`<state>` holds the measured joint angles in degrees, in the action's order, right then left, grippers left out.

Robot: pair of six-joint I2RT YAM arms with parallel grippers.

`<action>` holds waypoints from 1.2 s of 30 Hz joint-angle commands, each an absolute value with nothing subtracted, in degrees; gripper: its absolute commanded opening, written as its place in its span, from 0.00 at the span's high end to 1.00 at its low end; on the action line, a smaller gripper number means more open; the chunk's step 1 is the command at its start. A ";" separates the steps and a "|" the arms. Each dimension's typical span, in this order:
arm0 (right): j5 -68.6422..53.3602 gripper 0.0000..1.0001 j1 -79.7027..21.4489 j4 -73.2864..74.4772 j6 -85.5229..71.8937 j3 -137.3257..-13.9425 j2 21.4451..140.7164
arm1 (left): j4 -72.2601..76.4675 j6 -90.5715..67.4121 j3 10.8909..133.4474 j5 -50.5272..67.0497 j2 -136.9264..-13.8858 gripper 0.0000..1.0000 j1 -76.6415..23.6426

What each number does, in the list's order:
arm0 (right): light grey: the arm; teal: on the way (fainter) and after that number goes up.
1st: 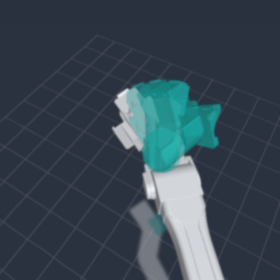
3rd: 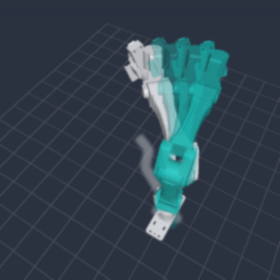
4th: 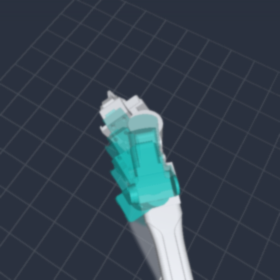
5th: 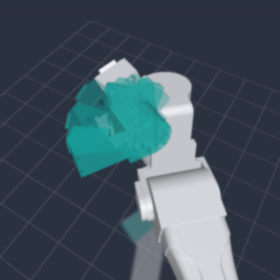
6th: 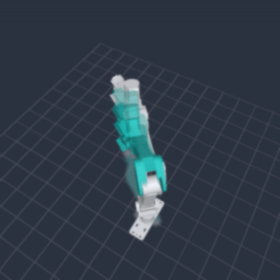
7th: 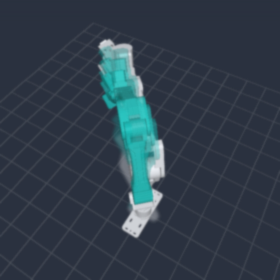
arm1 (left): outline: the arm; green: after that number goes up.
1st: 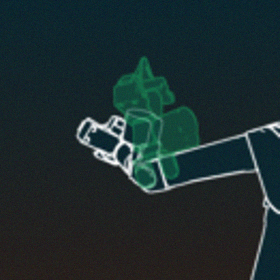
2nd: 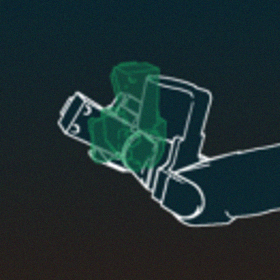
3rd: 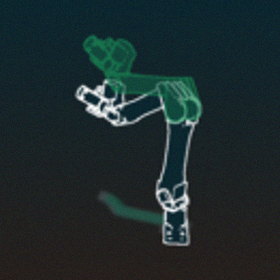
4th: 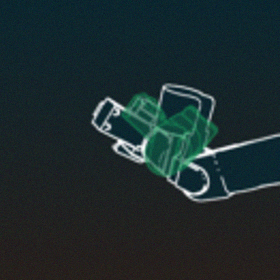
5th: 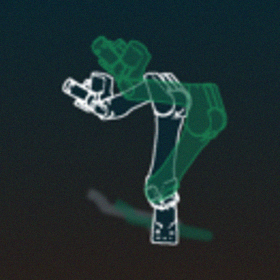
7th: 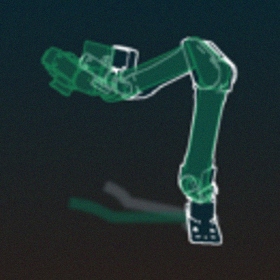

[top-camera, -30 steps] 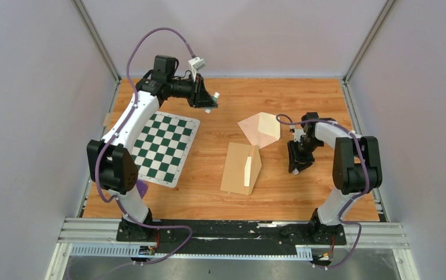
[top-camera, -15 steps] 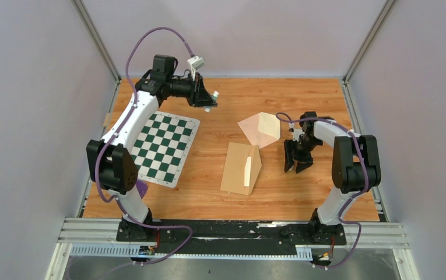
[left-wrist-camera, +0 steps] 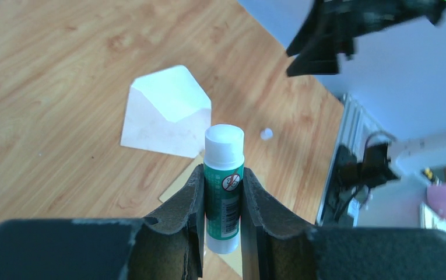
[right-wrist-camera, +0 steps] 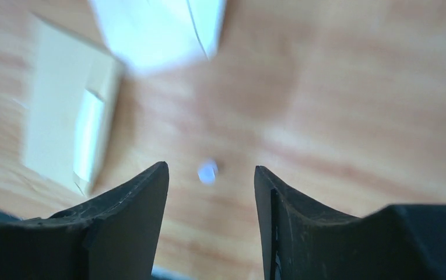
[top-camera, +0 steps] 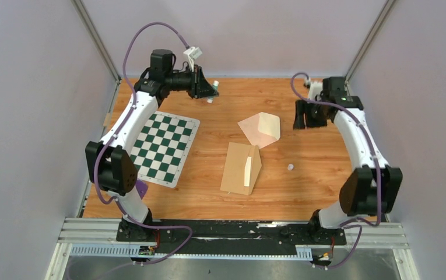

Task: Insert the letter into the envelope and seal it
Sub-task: Place the solid glue cap at the center of the board, then unscrew the solid glue.

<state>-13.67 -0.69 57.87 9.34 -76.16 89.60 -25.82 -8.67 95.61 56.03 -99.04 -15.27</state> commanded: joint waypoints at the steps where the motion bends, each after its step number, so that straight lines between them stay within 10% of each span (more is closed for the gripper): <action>1: -31.55 0.43 -0.51 38.77 7.57 -83.21 77.64 | -9.93 -26.55 97.29 44.75 -94.90 1.00 -14.99; 5: -40.89 0.31 -4.28 11.09 -6.01 -78.85 75.22 | 2.52 -37.51 99.42 42.72 -96.59 1.00 -14.80; 16: -24.56 0.36 -25.74 2.61 -14.58 -93.81 89.05 | 9.29 -49.90 100.93 39.26 -96.10 0.99 -16.06; 36: -21.83 0.48 -30.79 -1.04 -20.97 -105.29 99.84 | 6.67 -48.13 99.94 36.90 -93.14 1.00 -17.42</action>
<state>-24.03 -30.33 -1.30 -19.33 -103.66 98.39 4.60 -48.18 98.96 36.36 -97.27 -17.06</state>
